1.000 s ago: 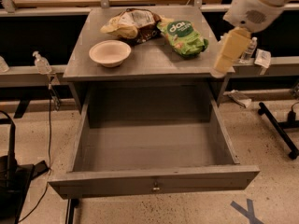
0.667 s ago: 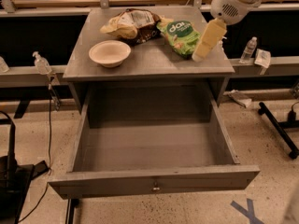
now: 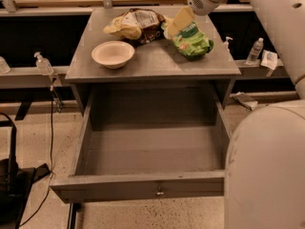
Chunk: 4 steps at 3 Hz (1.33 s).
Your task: Place green rice chip bag into top drawer
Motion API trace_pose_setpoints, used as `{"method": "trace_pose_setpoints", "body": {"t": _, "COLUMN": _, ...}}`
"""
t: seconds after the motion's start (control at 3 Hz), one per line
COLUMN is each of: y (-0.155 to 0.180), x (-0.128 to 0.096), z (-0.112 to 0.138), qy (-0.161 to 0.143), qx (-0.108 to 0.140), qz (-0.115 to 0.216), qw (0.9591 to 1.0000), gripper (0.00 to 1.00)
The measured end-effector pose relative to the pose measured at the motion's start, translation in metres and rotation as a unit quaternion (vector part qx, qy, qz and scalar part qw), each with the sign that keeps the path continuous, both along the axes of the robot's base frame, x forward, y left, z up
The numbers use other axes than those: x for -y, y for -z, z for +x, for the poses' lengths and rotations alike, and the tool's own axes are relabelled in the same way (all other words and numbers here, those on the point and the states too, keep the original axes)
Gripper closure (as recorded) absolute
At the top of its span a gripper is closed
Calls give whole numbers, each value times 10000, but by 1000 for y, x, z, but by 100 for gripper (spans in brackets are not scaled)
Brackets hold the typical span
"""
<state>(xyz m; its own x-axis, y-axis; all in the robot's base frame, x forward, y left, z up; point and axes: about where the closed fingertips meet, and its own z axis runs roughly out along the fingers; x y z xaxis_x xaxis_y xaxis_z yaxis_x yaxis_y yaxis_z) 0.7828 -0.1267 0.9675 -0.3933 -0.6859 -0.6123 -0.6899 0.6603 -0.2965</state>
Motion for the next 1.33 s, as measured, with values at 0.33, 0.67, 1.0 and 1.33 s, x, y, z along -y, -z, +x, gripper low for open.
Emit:
{"method": "trace_pose_setpoints", "body": {"t": 0.33, "y": 2, "x": -3, "z": 7, "qy": 135, "qx": 43, "qz": 128, "qw": 9998, "gripper": 0}}
{"method": "trace_pose_setpoints", "body": {"t": 0.67, "y": 2, "x": -3, "z": 7, "qy": 135, "qx": 43, "qz": 128, "qw": 9998, "gripper": 0}}
{"method": "trace_pose_setpoints", "body": {"t": 1.0, "y": 2, "x": -16, "z": 5, "qy": -135, "qx": 7, "qz": -3, "qw": 9999, "gripper": 0}}
{"method": "trace_pose_setpoints", "body": {"t": 1.33, "y": 31, "x": -14, "z": 26, "qy": -166, "qx": -158, "qz": 14, "qw": 9997, "gripper": 0}}
